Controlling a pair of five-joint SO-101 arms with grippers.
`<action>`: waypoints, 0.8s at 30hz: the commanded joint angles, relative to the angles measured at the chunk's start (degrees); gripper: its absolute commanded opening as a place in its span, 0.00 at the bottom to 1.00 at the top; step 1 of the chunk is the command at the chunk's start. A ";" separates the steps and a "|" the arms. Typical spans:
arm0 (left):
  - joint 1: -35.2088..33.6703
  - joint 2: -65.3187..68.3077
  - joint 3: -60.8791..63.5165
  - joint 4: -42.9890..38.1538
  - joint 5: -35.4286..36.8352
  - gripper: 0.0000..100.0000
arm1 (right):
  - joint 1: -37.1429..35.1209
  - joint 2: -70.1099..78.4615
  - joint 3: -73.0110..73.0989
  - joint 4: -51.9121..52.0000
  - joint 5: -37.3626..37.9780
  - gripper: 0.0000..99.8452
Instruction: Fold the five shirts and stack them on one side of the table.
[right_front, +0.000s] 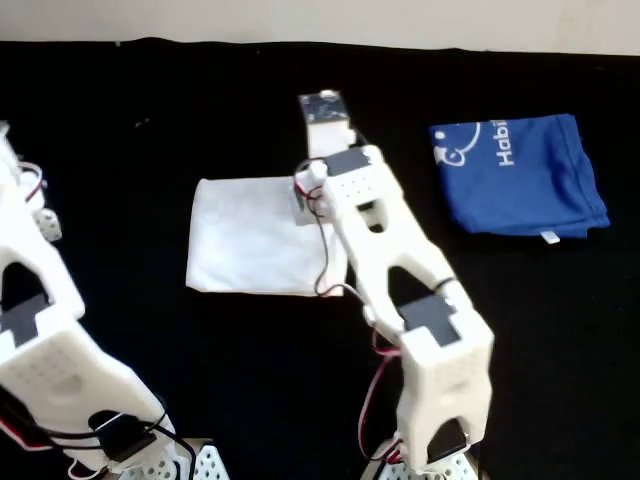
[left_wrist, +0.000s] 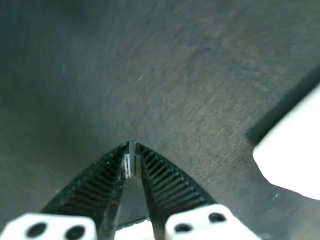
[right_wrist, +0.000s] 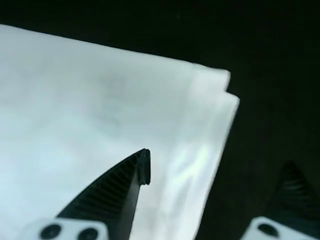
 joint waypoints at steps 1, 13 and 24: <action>-0.92 -10.15 12.44 -5.80 -0.79 0.01 | -1.71 4.62 -6.64 -0.31 -0.53 0.38; -0.84 -24.48 50.77 -34.37 -1.14 0.01 | -2.07 15.25 -14.37 4.26 -0.26 0.29; -0.84 -24.40 55.25 -37.71 0.26 0.01 | -1.01 22.46 -25.63 12.79 6.24 0.00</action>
